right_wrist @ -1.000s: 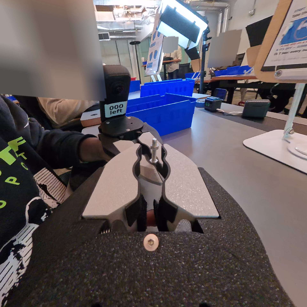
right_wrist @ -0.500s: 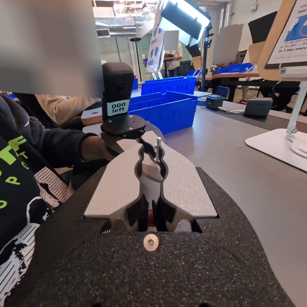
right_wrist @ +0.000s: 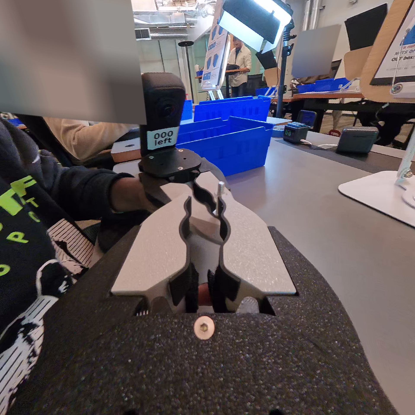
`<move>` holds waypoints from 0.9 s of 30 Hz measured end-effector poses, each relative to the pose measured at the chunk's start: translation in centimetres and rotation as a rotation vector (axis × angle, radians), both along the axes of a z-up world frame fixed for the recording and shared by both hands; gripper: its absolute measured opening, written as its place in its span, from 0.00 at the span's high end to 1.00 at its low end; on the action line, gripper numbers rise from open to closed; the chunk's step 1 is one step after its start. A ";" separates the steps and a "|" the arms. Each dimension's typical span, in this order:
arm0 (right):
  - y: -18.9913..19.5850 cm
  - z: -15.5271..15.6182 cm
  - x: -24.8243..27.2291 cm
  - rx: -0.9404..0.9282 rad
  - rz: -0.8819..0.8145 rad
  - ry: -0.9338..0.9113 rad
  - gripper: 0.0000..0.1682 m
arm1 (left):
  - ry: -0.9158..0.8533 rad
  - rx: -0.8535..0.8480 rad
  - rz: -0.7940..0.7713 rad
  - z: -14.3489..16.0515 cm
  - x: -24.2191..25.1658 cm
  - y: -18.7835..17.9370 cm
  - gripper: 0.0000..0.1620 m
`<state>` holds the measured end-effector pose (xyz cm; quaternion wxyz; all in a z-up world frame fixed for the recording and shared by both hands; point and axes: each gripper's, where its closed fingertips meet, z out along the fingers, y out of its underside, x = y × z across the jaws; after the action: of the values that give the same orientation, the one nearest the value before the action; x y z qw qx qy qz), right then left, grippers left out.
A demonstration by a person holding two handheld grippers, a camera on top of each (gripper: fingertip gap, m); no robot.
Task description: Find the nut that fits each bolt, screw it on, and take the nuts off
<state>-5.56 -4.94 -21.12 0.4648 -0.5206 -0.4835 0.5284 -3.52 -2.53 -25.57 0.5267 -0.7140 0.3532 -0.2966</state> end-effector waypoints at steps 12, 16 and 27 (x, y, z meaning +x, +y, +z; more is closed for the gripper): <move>0.1 -0.3 -1.4 0.006 -0.005 -0.010 0.80 | 0.013 0.005 -0.033 -0.1 0.5 -0.4 0.96; 0.2 -0.3 -0.4 0.013 -0.011 -0.018 0.85 | 0.009 0.007 -0.013 -0.1 0.3 -0.2 0.96; 0.5 -0.3 -0.8 0.024 -0.032 -0.017 0.84 | 0.018 0.002 -0.015 -0.2 0.3 -0.1 0.96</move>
<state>-6.40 -4.45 -21.39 0.4752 -0.5271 -0.4855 0.5106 -3.22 -2.68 -25.79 0.5222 -0.7134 0.3636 -0.2937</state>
